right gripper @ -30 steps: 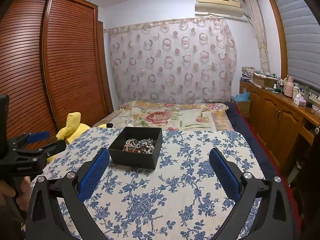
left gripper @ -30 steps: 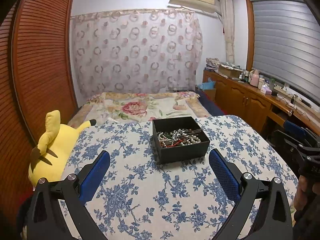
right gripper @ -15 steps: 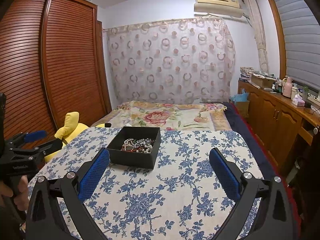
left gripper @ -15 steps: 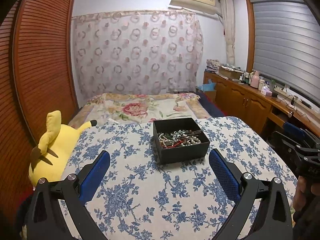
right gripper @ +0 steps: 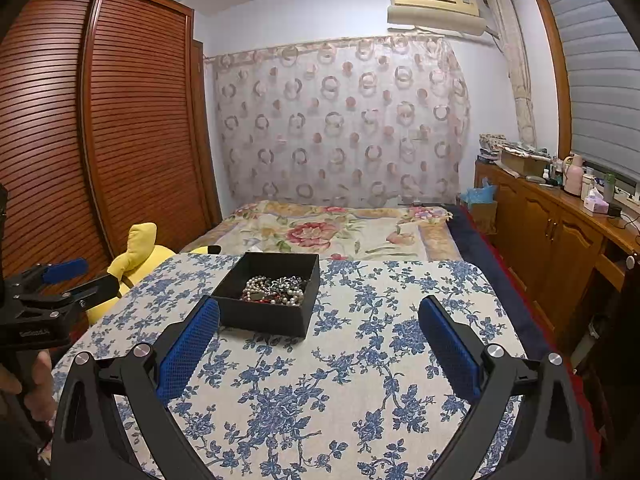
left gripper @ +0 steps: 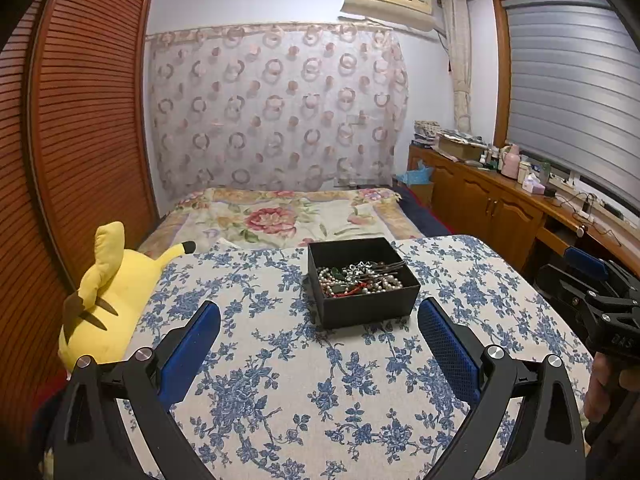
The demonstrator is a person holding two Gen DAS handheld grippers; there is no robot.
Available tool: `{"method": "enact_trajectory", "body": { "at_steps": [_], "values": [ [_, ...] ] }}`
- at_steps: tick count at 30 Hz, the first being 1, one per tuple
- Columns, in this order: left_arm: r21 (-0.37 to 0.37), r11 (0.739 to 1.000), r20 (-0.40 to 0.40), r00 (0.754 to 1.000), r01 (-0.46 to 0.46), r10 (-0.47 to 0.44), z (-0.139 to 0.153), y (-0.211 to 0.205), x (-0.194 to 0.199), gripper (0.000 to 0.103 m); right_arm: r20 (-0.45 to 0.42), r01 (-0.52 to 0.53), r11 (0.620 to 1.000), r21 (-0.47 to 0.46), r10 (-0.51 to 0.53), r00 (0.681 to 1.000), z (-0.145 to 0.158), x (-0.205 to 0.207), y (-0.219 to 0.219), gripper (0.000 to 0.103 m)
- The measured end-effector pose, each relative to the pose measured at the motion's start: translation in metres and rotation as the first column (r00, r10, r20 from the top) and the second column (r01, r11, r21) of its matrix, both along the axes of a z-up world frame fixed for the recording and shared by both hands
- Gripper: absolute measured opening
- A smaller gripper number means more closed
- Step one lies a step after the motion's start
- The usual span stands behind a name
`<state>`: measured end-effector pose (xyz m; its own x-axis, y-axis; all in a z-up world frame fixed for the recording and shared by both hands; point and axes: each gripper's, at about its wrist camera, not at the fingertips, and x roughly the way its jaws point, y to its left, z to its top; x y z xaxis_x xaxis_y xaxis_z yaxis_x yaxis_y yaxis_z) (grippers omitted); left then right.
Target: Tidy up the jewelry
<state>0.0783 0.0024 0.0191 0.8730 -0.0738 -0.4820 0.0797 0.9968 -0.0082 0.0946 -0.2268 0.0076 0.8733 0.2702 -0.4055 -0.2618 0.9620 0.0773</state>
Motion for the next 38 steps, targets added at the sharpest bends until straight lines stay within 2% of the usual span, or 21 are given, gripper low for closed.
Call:
{"method": "enact_trajectory", "body": {
  "at_steps": [38],
  "values": [
    [-0.001,1.000,0.004,1.000,0.000,0.000,-0.0027,-0.0007,-0.0012,0.095,0.000,-0.001,1.000,0.002,0.001,1.000,-0.0021,0.0001,0.0031,0.101]
  ]
}}
